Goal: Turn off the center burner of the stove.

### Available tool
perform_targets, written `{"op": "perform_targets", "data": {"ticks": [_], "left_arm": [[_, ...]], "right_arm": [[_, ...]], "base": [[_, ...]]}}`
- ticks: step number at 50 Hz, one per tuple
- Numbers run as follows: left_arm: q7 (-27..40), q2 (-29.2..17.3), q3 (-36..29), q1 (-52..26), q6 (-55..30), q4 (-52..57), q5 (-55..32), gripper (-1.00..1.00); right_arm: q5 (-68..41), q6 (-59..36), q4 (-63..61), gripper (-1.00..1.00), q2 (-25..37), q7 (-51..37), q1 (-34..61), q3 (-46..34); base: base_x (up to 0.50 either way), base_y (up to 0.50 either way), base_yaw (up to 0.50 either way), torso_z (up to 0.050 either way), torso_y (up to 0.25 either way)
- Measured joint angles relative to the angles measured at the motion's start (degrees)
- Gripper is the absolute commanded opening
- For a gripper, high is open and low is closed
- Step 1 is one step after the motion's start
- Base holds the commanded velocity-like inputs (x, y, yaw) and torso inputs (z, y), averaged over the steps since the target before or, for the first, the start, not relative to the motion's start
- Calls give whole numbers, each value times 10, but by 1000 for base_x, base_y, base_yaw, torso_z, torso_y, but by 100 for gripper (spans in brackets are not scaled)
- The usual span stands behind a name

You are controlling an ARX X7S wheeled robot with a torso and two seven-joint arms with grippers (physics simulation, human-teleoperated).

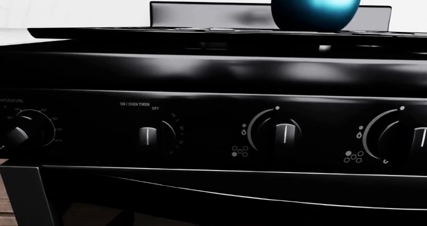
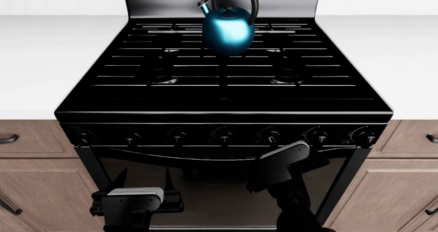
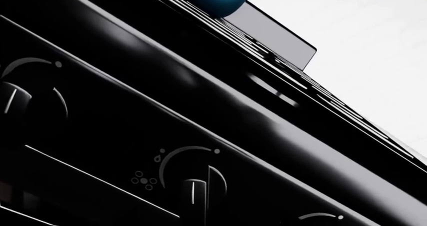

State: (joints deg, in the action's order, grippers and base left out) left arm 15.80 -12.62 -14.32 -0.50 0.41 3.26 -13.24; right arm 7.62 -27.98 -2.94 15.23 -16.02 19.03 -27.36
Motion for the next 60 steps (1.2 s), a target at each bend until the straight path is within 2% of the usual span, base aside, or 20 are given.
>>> {"op": "perform_targets", "data": {"ticks": [45,46,60], "left_arm": [[9,-8,-9,-2,1,-5,-11,100],[9,-8,-9,-2,2,-5,-11,100],[12,-10,-13,-3,2,-5,-13,100]], "right_arm": [[-11,27,98,100,-13,5,54,-13],[-11,28,99,-100,-13,4,55,-13],[-18,28,110,-100,-16,5,61,-19]], "base": [[0,0,0,0,0],[0,0,0,0,0],[0,0,0,0,0]]}}
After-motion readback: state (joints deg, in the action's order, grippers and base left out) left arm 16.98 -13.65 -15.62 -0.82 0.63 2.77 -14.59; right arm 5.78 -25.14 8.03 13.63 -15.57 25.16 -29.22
